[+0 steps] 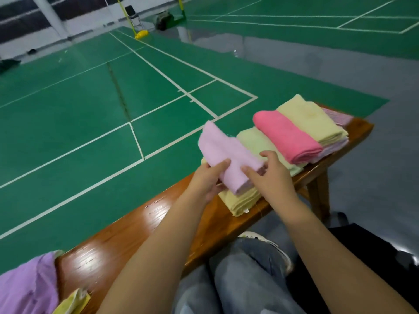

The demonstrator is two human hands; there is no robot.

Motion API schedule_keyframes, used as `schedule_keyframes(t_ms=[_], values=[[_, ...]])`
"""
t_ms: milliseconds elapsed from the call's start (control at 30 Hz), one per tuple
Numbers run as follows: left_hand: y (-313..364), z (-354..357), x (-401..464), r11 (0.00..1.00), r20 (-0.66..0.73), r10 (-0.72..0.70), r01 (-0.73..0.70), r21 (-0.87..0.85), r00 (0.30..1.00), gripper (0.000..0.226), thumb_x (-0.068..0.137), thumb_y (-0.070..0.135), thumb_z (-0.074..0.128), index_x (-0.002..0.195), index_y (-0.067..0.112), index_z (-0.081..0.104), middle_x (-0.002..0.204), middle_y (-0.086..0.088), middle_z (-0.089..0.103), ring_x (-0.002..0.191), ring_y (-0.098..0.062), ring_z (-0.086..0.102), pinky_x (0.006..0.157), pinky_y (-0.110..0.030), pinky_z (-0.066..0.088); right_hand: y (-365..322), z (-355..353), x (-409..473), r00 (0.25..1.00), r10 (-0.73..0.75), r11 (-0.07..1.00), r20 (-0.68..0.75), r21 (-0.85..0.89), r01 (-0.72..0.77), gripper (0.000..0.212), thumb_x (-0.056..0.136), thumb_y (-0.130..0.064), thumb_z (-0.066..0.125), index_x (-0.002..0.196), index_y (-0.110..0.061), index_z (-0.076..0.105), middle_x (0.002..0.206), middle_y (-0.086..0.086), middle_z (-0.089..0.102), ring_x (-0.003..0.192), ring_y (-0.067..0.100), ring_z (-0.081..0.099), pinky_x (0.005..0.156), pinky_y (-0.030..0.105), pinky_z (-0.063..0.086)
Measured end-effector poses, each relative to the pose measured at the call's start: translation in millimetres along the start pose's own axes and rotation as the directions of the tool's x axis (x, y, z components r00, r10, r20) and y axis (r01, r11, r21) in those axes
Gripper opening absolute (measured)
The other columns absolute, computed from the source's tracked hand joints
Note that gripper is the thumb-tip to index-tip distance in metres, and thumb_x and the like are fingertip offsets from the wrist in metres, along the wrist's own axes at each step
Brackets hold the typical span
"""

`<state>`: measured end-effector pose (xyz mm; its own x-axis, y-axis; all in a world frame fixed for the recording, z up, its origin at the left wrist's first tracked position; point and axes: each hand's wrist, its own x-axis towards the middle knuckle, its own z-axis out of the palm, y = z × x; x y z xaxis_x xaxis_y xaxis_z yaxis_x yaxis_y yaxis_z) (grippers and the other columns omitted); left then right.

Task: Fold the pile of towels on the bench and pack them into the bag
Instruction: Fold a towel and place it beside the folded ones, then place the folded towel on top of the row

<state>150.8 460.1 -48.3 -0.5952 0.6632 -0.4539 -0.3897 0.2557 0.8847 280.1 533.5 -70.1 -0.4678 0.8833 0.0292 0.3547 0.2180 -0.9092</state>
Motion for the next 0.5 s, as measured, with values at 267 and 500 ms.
schedule_keyframes(t_ms=[267, 500], values=[[-14, 2, 8, 0.956, -0.093, 0.070, -0.040, 0.290, 0.993, 0.053, 0.089, 0.027, 0.068, 0.130, 0.008, 0.041, 0.125, -0.008, 0.059, 0.101, -0.025, 0.064, 0.066, -0.030, 0.059, 14, 3, -5, 1.000, -0.013, 0.984, 0.016, -0.176, 0.016, 0.060, 0.088, -0.041, 0.063, 0.135, -0.012, 0.040, 0.117, 0.009, 0.056, 0.097, 0.021, 0.057, 0.077, 0.031, 0.049], [-16, -18, -19, 0.921, -0.042, 0.073, -0.051, 0.385, 0.996, 0.057, 0.090, 0.034, 0.066, 0.136, 0.012, 0.041, 0.124, -0.008, 0.057, 0.102, -0.021, 0.063, 0.082, -0.033, 0.058, 1, -13, -27, 0.994, -0.091, 0.994, -0.057, -0.063, 0.087, 0.041, 0.091, -0.027, 0.062, 0.128, -0.015, 0.049, 0.109, 0.002, 0.055, 0.097, 0.015, 0.055, 0.080, 0.032, 0.051]])
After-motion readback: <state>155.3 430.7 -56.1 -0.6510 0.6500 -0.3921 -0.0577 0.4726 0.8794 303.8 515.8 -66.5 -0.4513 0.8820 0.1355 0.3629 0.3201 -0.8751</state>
